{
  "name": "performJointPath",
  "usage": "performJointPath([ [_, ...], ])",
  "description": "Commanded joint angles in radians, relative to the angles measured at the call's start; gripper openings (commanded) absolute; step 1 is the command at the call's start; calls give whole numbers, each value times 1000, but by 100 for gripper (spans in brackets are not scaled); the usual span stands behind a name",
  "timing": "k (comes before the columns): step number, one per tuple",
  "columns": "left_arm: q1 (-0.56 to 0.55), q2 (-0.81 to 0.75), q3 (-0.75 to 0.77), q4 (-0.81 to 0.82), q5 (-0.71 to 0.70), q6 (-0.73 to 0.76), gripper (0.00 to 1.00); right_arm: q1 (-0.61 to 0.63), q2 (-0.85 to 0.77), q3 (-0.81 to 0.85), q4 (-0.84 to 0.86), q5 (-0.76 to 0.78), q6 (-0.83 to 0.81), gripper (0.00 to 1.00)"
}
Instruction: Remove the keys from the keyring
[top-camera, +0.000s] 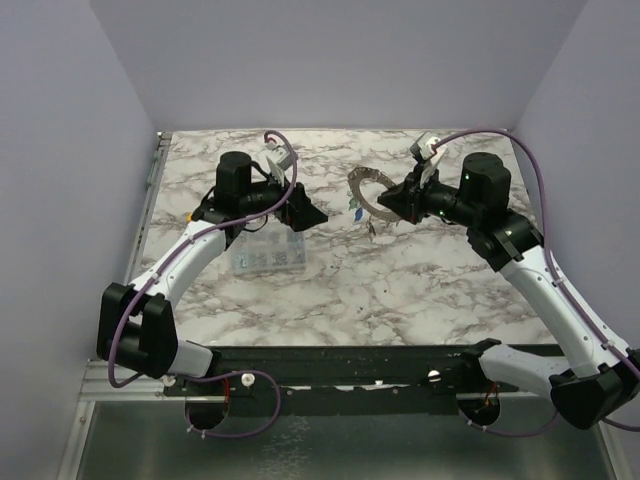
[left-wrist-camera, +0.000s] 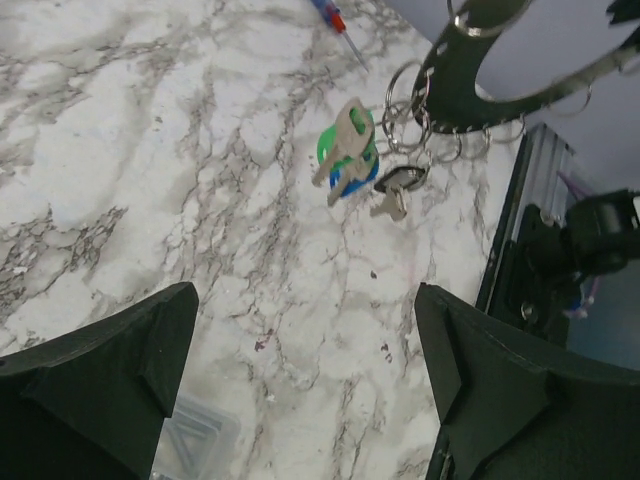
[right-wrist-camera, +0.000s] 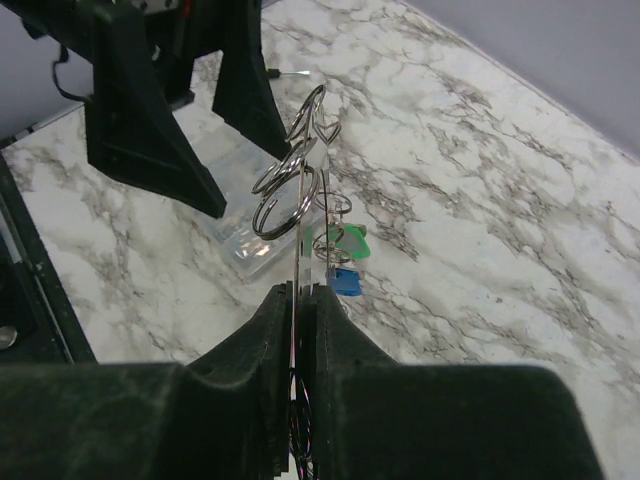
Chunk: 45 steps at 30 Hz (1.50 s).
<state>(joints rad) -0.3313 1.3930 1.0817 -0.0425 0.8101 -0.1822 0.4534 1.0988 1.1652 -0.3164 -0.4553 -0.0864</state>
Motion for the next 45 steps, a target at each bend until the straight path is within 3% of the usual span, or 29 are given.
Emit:
performJointPath([
  [1, -3, -2, -110, 290, 233, 53, 93, -8, 8, 70, -37, -132, 36, 1],
  [5, -9, 6, -184, 504, 302, -34, 84, -9, 18, 94, -62, -220, 38, 1],
  [13, -50, 12, -215, 558, 327, -42, 80, -9, 32, 111, -66, -294, 56, 1],
  [27, -88, 34, -236, 647, 317, -68, 62, -10, 30, 114, -55, -352, 83, 1],
  [40, -102, 40, -245, 681, 365, -79, 36, -26, 33, 123, -47, -380, 138, 1],
  [45, -101, 38, -245, 687, 386, -91, 20, -37, 31, 128, -49, -379, 140, 1],
])
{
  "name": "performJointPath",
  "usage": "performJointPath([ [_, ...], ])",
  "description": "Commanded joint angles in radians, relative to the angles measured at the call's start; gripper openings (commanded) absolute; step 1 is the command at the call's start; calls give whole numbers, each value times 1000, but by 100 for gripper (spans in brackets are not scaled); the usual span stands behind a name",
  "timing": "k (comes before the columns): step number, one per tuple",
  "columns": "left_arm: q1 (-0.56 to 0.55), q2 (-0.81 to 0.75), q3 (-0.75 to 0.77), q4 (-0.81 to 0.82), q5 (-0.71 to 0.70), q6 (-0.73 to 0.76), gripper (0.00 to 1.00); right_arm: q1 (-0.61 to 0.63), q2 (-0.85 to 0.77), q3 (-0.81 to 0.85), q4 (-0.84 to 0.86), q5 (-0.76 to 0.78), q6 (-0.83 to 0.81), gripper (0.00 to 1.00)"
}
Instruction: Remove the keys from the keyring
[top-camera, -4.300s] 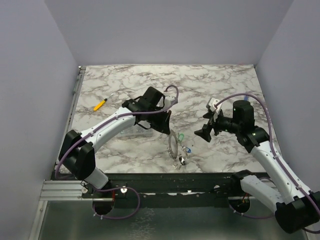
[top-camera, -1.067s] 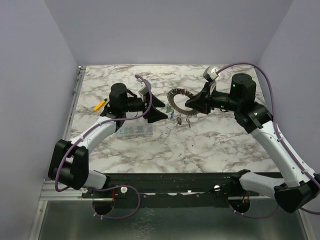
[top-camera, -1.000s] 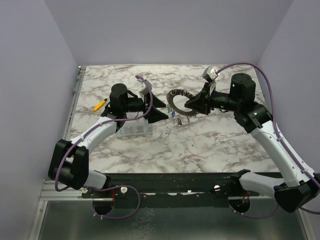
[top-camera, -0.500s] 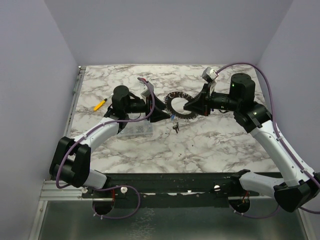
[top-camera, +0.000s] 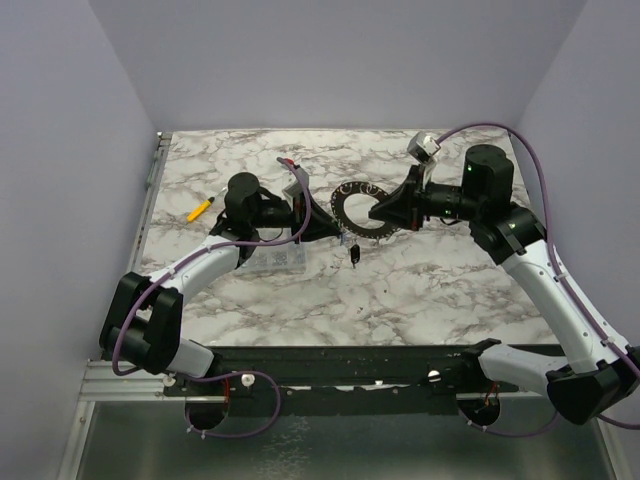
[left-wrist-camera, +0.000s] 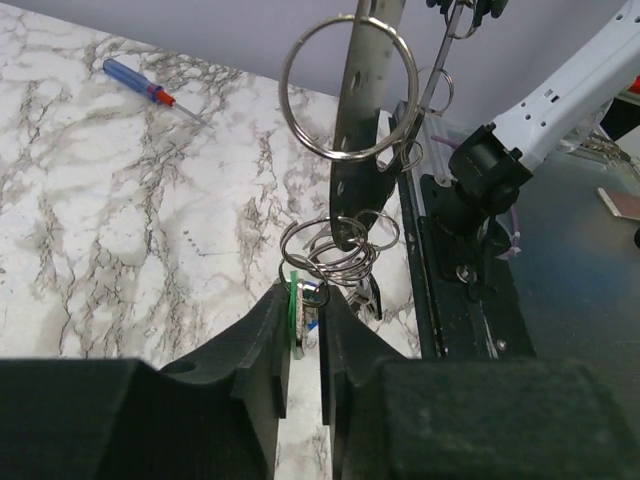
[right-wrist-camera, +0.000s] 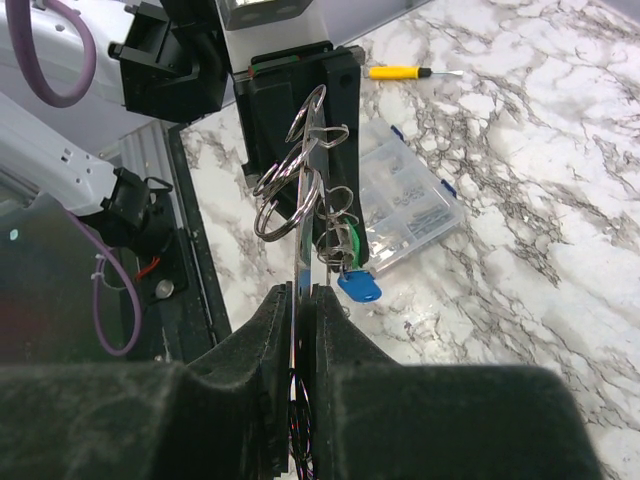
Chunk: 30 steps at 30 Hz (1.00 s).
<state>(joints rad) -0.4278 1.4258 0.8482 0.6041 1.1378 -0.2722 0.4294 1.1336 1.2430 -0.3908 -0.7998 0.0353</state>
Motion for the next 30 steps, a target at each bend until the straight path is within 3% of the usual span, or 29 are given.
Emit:
performJointPath([
  [1, -6, 3, -15, 40, 59, -3, 17, -15, -4, 49, 26, -35, 19, 1],
  [6, -5, -5, -25, 45, 46, -30, 0, -26, -12, 37, 32, -27, 19, 1],
  [17, 31, -29, -12, -9, -40, -109, 0, -75, -28, -50, 74, 71, 15, 1],
  [19, 34, -36, 14, -113, -70, -56, 0, -94, -31, -78, 97, 76, 28, 1],
  [23, 23, -39, 152, -567, -221, 220, 0, -118, -38, -150, 165, 51, 65, 1],
  [28, 19, -57, 266, -837, -370, 388, 0, -120, -25, -260, 287, -38, 113, 1],
  [30, 7, -61, 328, -972, -439, 490, 0, -120, -23, -298, 327, -88, 118, 9],
])
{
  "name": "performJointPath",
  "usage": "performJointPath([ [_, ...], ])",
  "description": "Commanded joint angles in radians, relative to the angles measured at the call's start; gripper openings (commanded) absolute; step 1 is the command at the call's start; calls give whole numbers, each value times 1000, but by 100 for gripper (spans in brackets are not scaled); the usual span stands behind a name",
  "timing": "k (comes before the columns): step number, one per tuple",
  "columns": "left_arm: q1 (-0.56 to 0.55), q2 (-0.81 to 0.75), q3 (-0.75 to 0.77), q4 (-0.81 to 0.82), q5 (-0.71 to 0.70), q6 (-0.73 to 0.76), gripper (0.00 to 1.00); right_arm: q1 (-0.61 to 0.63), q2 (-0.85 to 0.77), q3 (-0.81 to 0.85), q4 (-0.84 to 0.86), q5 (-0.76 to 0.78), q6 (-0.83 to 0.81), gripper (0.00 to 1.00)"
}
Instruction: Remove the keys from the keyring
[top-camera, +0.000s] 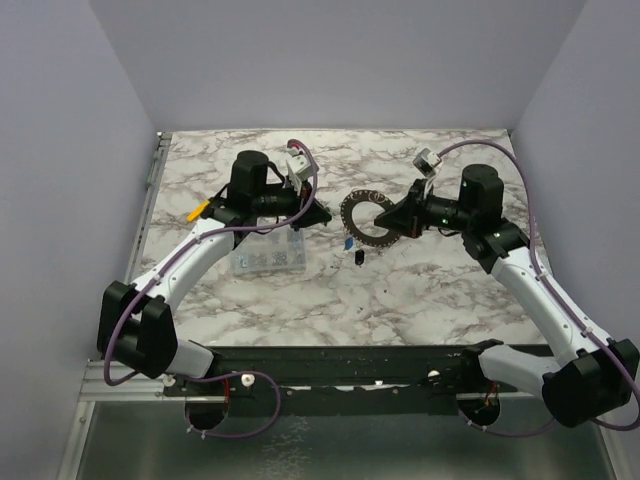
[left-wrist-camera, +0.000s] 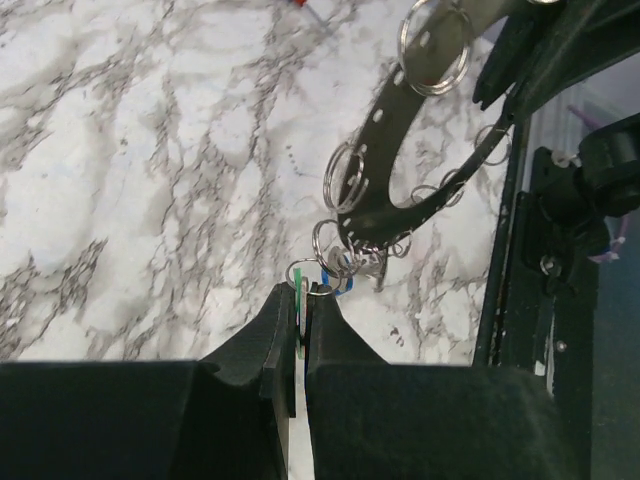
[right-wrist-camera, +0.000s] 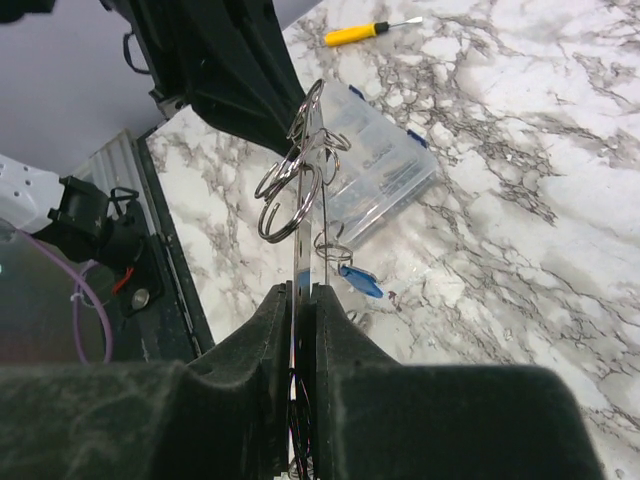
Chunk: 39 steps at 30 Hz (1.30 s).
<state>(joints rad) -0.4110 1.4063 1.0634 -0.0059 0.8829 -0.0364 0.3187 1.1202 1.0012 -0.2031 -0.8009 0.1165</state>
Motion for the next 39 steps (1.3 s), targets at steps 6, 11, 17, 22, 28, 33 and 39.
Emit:
performJointPath([
  [6, -76, -16, 280, -620, -346, 492, 0, -11, -25, -126, 181, -109, 21, 31],
  [11, -151, 4, 376, -722, -407, 617, 0, -27, -60, -170, 154, -116, -18, 59],
  [17, -244, 44, 469, -790, -463, 733, 0, -29, -98, -149, 63, -118, -104, 78],
  [22, -308, 32, 475, -837, -525, 918, 0, -29, -124, -98, -53, -117, -246, 84],
  [28, -417, -7, 421, -855, -678, 1173, 0, -29, -154, -62, -141, -150, -361, 86],
  [33, -509, -44, 381, -835, -769, 1275, 0, -27, -167, -79, -128, -141, -361, 100],
  [39, -563, -89, 351, -811, -820, 1313, 0, -27, -161, -130, -37, -152, -344, 95],
])
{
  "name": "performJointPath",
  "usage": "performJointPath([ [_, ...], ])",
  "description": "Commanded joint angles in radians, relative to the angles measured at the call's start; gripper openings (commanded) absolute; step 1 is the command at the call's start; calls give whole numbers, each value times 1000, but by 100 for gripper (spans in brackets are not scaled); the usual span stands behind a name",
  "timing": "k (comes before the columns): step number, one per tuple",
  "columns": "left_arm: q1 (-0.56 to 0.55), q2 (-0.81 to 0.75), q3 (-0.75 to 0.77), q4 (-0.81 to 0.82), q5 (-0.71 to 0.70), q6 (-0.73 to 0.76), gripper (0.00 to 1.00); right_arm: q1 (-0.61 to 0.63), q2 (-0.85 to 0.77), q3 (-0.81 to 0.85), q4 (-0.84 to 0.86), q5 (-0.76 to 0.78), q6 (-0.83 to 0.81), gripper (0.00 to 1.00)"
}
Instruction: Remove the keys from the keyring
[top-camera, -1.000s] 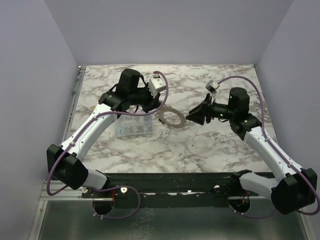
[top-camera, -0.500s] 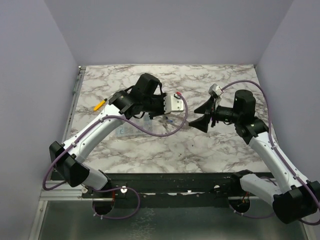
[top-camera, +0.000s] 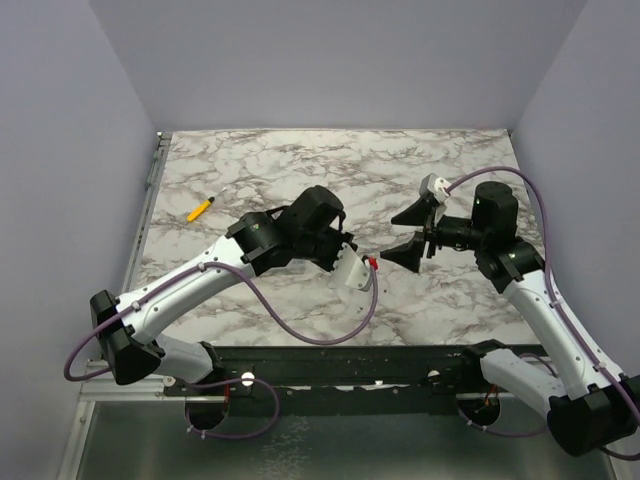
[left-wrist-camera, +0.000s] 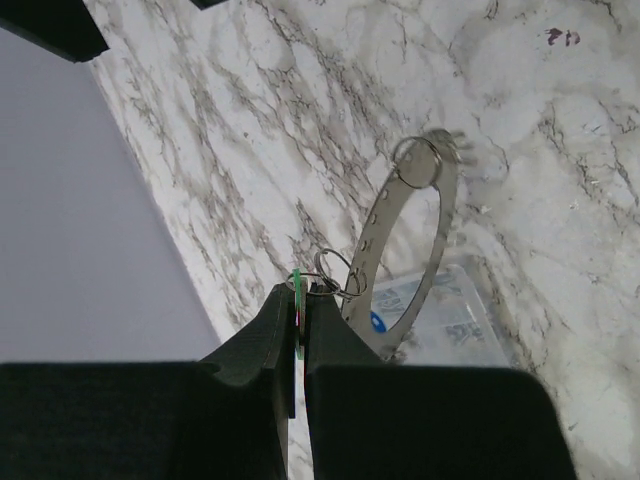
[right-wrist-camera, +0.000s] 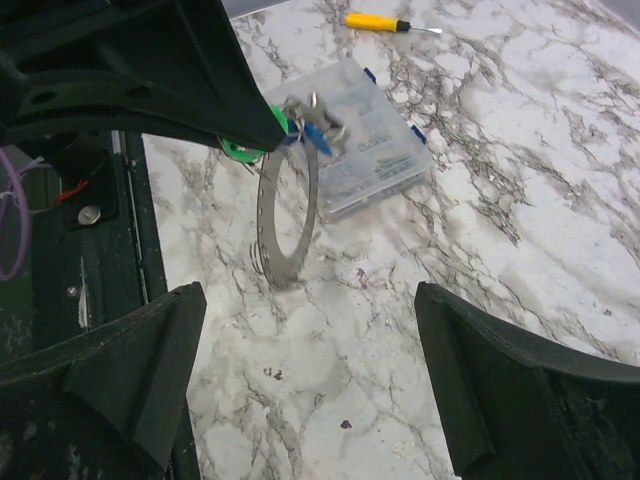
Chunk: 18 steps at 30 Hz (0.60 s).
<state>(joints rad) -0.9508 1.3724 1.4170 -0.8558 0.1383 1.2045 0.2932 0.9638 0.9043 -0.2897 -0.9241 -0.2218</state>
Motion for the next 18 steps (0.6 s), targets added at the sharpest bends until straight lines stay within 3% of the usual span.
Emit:
performJointPath([
  [1, -27, -57, -1, 39, -76, 68, 0, -2, -3, -37, 62, -39, -4, 91],
  [5, -34, -73, -15, 39, -71, 92, 0, -2, 8, -39, 101, -95, -8, 70],
  [8, -37, -89, -37, 44, -62, 130, 0, 0, 18, -26, 115, -136, -24, 59],
  [12, -49, -99, -56, 71, -50, 142, 0, 9, 24, -27, 142, -169, -25, 51],
  [18, -69, -82, -36, 90, -21, 96, 0, 46, 36, -56, 195, -158, -4, 47],
])
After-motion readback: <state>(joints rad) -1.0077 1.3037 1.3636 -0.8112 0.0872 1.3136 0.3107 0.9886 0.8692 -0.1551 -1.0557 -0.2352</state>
